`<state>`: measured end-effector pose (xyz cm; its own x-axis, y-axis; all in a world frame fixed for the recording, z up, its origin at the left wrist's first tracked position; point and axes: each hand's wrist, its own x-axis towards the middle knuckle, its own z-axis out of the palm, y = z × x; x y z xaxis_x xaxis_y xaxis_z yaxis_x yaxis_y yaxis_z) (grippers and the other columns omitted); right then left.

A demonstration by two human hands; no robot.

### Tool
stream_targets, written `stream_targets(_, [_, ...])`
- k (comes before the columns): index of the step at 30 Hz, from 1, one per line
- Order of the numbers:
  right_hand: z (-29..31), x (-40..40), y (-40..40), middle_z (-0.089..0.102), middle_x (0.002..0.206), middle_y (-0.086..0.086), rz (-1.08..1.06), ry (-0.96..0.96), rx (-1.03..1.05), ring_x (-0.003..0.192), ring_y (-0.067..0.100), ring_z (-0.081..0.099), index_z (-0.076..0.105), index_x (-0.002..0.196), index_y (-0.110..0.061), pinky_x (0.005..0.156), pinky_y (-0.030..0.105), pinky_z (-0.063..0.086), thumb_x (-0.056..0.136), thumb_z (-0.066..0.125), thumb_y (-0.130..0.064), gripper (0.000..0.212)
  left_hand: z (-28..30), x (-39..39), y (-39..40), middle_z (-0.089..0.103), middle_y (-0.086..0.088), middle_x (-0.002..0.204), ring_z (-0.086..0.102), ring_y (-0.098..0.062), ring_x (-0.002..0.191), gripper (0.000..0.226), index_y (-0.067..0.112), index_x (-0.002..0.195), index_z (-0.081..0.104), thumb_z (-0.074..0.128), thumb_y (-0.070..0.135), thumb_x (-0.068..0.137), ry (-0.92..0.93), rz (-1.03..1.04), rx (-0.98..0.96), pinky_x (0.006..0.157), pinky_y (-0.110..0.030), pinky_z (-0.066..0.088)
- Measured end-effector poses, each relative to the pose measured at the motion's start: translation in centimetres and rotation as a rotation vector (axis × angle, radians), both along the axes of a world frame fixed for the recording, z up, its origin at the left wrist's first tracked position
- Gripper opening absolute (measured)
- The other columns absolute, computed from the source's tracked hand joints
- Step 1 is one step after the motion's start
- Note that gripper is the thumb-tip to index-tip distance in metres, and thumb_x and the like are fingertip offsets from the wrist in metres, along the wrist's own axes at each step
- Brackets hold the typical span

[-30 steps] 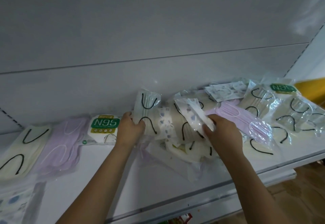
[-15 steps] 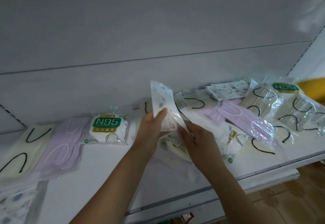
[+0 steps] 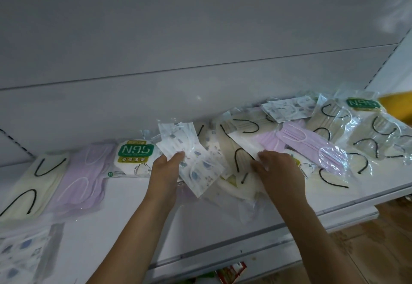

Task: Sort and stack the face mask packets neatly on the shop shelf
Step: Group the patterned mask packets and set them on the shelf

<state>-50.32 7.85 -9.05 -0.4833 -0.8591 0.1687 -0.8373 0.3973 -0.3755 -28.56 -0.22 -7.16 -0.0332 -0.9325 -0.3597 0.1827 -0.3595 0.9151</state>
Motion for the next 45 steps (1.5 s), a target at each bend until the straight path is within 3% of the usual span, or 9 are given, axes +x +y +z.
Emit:
stream_targets(9, [2.9, 1.1, 1.2, 0.058, 0.071, -0.007, -0.086, -0.269, -0.631, 0.069, -0.002, 0.056, 0.066, 0.097, -0.015, 0.059, 0.008, 0.036, 0.103, 0.049, -0.018, 0.018, 2.0, -2.4, 2.0, 0.070, 0.015, 0.063, 0.067, 0.004, 0.055, 0.020, 0.022, 0.095, 0.060, 0.044, 0.017, 0.106, -0.029, -0.191, -0.109, 0.060, -0.028, 0.050])
stream_targets(13, [3.2, 0.0, 1.0, 0.062, 0.075, -0.004, -0.079, -0.510, -0.748, 0.071, 0.010, 0.059, 0.064, 0.097, -0.020, 0.065, 0.031, 0.051, 0.103, 0.046, -0.018, 0.019, 2.6, -3.9, 2.0, 0.065, 0.013, 0.089, 0.066, 0.008, 0.073, 0.015, 0.025, 0.110, 0.056, 0.043, 0.018, 0.107, -0.112, -0.163, -0.203, 0.059, -0.018, 0.054])
stream_targets(17, [2.8, -0.3, 0.5, 0.063, 0.075, 0.009, -0.058, -0.803, -0.667, 0.075, 0.036, 0.062, 0.065, 0.095, -0.026, 0.068, 0.055, 0.058, 0.099, 0.049, -0.031, 0.018, 3.4, -5.7, 2.1, 0.074, 0.003, 0.106, 0.070, -0.019, 0.102, 0.030, 0.026, 0.112, 0.067, 0.059, 0.049, 0.096, -0.046, -0.218, -0.226, 0.089, -0.044, 0.057])
stream_targets(24, [2.8, -4.5, -3.0, 0.065, 0.071, -0.007, 0.085, -0.580, -0.424, 0.067, 0.007, 0.062, 0.067, 0.088, -0.016, 0.068, 0.023, 0.053, 0.098, 0.058, -0.026, 0.017, 4.7, -7.4, -0.4, 0.075, 0.000, 0.082, 0.070, -0.011, 0.068, 0.006, 0.018, 0.092, 0.072, 0.067, 0.015, 0.091, -0.236, 0.016, -0.329, 0.070, -0.028, 0.054])
stream_targets(29, [2.2, -9.8, -6.2, 0.067, 0.089, 0.016, -0.014, -1.162, -0.227, 0.061, 0.018, 0.062, 0.065, 0.103, -0.001, 0.053, 0.025, 0.053, 0.098, 0.059, -0.022, 0.022, 4.8, -8.7, -3.1, 0.070, 0.001, 0.075, 0.069, -0.020, 0.073, 0.015, 0.020, 0.079, 0.067, 0.066, 0.008, 0.089, -0.242, 0.018, -0.245, 0.074, -0.033, 0.054])
stream_targets(32, [1.8, -8.2, -7.4, 0.070, 0.089, 0.004, 0.031, -0.836, -0.024, 0.070, 0.019, 0.066, 0.067, 0.107, -0.009, 0.064, 0.028, 0.052, 0.094, 0.061, -0.041, 0.035, 3.1, -10.2, -3.7, 0.072, 0.002, 0.078, 0.069, -0.021, 0.078, 0.018, 0.021, 0.084, 0.067, 0.064, 0.004, 0.091, -0.260, -0.094, -0.097, 0.086, -0.041, 0.056])
stream_targets(36, [0.8, -6.6, -8.6, 0.074, 0.093, 0.006, 0.185, -0.393, -0.021, 0.095, 0.021, 0.066, 0.060, 0.129, -0.010, 0.087, 0.028, 0.048, 0.085, 0.072, -0.026, 0.048, 1.7, -10.5, -3.9, 0.071, 0.008, 0.065, 0.067, -0.008, 0.058, 0.023, 0.019, 0.082, 0.065, 0.058, 0.000, 0.093, -0.249, -0.047, -0.053, 0.060, -0.025, 0.051])
stream_targets(42, [1.7, -7.1, -7.4, 0.066, 0.093, 0.000, 0.128, -0.475, -0.411, 0.081, 0.011, 0.054, 0.067, 0.115, -0.010, 0.074, 0.018, 0.037, 0.092, 0.059, -0.011, 0.025, 1.4, -8.2, -3.6, 0.073, -0.010, 0.104, 0.070, -0.032, 0.096, 0.014, 0.015, 0.105, 0.067, 0.058, 0.013, 0.094, -0.218, 0.188, -0.119, 0.096, -0.051, 0.053])
stream_targets(45, [3.3, -8.1, -6.2, 0.066, 0.079, -0.009, 0.133, -0.864, -0.538, 0.070, 0.004, 0.057, 0.070, 0.102, -0.015, 0.068, 0.014, 0.044, 0.093, 0.061, -0.010, 0.014, 2.2, -8.7, -3.1, 0.071, -0.004, 0.118, 0.069, -0.028, 0.105, 0.063, 0.024, 0.122, 0.064, 0.068, 0.066, 0.076, -0.168, 0.147, -0.132, 0.098, -0.051, 0.052])
